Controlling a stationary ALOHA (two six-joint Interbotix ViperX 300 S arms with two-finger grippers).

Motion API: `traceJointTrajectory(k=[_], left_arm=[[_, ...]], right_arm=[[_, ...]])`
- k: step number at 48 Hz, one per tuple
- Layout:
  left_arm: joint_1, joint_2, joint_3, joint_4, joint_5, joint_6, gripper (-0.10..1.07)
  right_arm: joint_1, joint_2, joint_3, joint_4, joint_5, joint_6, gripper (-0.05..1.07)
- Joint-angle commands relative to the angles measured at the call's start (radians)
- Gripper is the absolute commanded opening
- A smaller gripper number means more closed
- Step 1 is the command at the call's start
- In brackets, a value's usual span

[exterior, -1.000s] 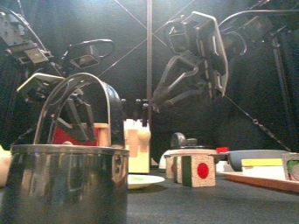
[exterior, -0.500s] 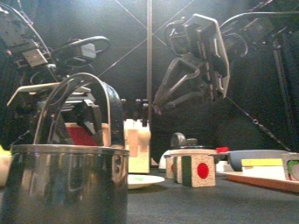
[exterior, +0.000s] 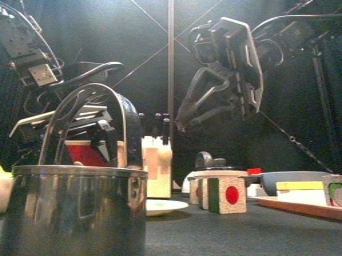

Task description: Grab corn husk

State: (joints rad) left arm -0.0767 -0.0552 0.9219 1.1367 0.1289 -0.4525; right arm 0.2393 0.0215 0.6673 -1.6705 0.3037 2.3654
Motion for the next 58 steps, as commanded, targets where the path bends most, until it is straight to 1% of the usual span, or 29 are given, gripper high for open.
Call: traceJointTrajectory(k=[1, 10, 22, 35, 46, 58], left_arm=[[0.0, 0.006, -0.021, 0.0, 0.002, 0.015, 1.01], [0.0, 0.029, -0.038, 0.0, 0.003, 0.046, 1.0], [0.0, 0.052, -0.041, 0.002, 0.003, 0.049, 0.96], [-0.005, 0.054, -0.051, 0.009, 0.002, 0.051, 0.93], [-0.014, 0.057, -0.051, 0.012, 0.002, 0.058, 0.86], [-0.025, 0.063, -0.052, 0.021, -0.003, 0.069, 0.85]], right_arm=[[-0.005, -0.035, -0.009, -0.002, 0.003, 0.0, 0.6], [-0.005, -0.034, -0.009, -0.002, 0.002, 0.002, 0.6], [-0.005, -0.034, -0.005, 0.008, 0.003, 0.0, 0.6], [-0.005, -0.035, -0.005, 0.008, 0.002, 0.0, 0.6], [-0.006, -0.034, -0.005, 0.009, 0.002, 0.002, 0.6], [-0.005, -0.034, -0.005, 0.009, 0.002, 0.002, 0.6]])
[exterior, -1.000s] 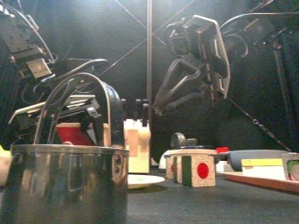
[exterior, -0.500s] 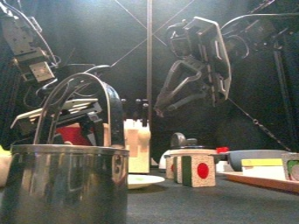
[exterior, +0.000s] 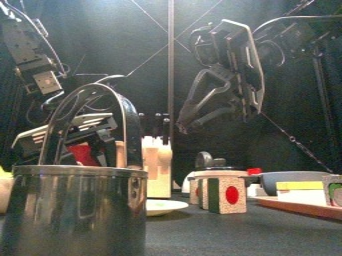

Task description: Grab corn husk

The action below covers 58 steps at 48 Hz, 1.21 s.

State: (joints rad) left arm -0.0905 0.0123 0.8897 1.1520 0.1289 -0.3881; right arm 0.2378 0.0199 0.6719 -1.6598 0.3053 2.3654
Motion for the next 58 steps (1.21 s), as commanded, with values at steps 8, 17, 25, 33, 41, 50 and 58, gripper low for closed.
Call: traceJointTrajectory(k=[8, 17, 25, 33, 41, 50, 58], left_arm=[[-0.02, -0.003, -0.023, 0.003, -0.005, 0.021, 0.81], [-0.02, -0.005, -0.023, 0.0, 0.002, 0.021, 0.69], [-0.021, -0.021, -0.021, -0.064, 0.003, 0.021, 0.62], [-0.02, -0.075, -0.018, -0.166, 0.002, 0.021, 0.61], [-0.025, -0.161, -0.02, -0.272, 0.002, 0.021, 0.6], [-0.018, -0.256, -0.017, -0.433, -0.003, 0.012, 0.6], [-0.018, -0.324, -0.021, -0.649, -0.052, 0.017, 0.6]], right_arm=[[-0.003, -0.032, -0.008, -0.002, 0.0, 0.002, 0.6], [-0.003, -0.032, -0.009, -0.003, 0.0, 0.002, 0.6], [-0.003, -0.032, -0.011, -0.003, 0.0, 0.002, 0.6], [-0.005, -0.032, -0.017, -0.002, 0.002, 0.002, 0.6], [-0.008, -0.034, -0.018, -0.003, 0.005, -0.003, 0.6], [-0.017, -0.055, -0.021, -0.032, 0.02, -0.006, 0.6], [-0.009, -0.084, -0.028, -0.137, 0.077, -0.057, 0.6]])
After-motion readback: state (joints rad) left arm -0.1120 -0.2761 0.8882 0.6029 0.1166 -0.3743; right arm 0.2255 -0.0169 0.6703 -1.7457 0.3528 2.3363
